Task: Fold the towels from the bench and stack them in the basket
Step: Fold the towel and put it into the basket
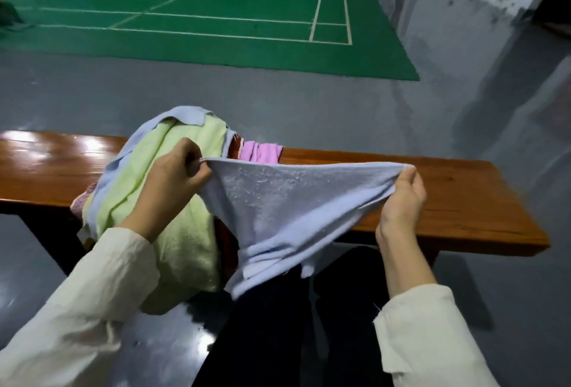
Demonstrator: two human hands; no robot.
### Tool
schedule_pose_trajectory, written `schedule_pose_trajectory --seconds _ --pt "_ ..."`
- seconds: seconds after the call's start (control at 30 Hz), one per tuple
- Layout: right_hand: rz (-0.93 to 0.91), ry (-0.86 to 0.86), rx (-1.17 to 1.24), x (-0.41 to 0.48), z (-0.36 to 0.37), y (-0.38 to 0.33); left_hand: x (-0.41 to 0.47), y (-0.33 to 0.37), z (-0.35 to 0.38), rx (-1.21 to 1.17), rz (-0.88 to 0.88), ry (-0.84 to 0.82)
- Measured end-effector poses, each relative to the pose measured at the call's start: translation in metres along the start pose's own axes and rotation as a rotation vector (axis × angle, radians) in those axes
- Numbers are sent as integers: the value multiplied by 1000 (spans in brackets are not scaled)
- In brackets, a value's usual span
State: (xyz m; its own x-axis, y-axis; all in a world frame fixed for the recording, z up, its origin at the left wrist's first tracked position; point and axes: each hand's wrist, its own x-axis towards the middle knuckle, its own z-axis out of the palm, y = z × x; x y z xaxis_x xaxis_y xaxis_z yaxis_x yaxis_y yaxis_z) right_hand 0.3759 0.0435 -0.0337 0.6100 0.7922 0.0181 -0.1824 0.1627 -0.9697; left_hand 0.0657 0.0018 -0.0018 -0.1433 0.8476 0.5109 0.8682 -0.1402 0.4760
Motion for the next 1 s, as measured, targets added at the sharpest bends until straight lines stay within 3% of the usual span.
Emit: schedule_pose_trajectory --seconds 0.17,0.27,0.5,0.8,1.0 --pt "-92 -9 18 31 20 -50 48 -1 -33 86 213 -159" --pt "-175 -4 -39 42 26 -80 71 10 -53 99 283 -115" --pt "-287 -8 -122 47 17 -113 72 42 -56 -703 -158 0" --pt "-430 -51 -285 58 -2 -155 88 75 -73 -703 -158 132" --pt "-275 -75 -254 86 7 -143 111 79 -47 -740 -228 89"
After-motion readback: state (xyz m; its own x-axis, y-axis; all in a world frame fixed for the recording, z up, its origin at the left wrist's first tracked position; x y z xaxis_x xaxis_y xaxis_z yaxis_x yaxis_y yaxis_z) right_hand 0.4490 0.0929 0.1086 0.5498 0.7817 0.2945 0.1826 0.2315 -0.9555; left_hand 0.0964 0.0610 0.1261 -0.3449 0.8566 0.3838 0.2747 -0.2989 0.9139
